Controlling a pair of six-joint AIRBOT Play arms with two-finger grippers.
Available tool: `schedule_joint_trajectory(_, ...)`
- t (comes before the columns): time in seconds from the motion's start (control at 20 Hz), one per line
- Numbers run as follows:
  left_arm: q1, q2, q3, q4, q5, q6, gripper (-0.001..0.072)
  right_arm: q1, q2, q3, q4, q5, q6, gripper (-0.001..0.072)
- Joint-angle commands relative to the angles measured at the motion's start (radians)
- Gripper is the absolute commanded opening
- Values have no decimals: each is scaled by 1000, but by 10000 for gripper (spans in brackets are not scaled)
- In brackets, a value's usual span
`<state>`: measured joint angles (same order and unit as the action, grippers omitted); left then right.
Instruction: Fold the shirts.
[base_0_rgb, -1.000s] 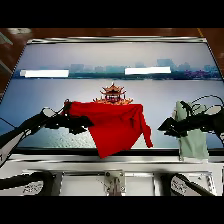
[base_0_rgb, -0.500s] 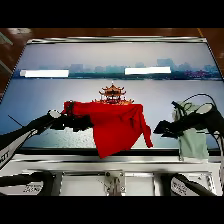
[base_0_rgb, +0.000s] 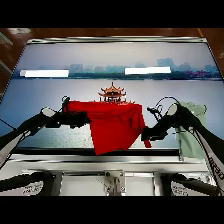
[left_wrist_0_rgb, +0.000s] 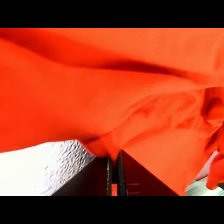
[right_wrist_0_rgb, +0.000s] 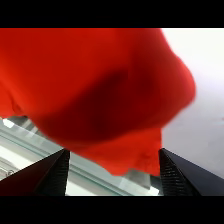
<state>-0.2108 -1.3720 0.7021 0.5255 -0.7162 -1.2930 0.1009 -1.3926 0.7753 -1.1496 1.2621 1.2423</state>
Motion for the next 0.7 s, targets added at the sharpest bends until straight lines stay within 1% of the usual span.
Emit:
schedule_joint_trajectory(0.0,7,16,1,-3,-2,3,44,58,-36,0,-18,-50,62,507)
schedule_joint_trajectory(0.05,7,19,1,-3,-2,11,44,58,-36,0,-37,-52,80,202)
schedule_joint_trajectory(0.1,7,25,5,-2,-2,39,43,56,-36,3,-63,-43,107,74)
schedule_joint_trajectory(0.2,9,72,34,-2,-10,111,42,56,-23,34,-137,23,116,68)
schedule_joint_trajectory(0.25,13,115,61,-2,-10,129,42,56,1,61,-177,56,116,68)
schedule_joint_trajectory(0.35,43,239,151,1,-12,142,42,56,97,147,-273,113,118,68)
schedule_joint_trajectory(0.45,106,381,288,21,-34,141,42,56,234,279,-395,150,145,68)
schedule_joint_trajectory(0.55,193,510,455,61,-60,137,42,56,387,436,-523,138,181,68)
schedule_joint_trajectory(0.65,290,609,614,79,-70,121,42,56,522,585,-630,65,245,68)
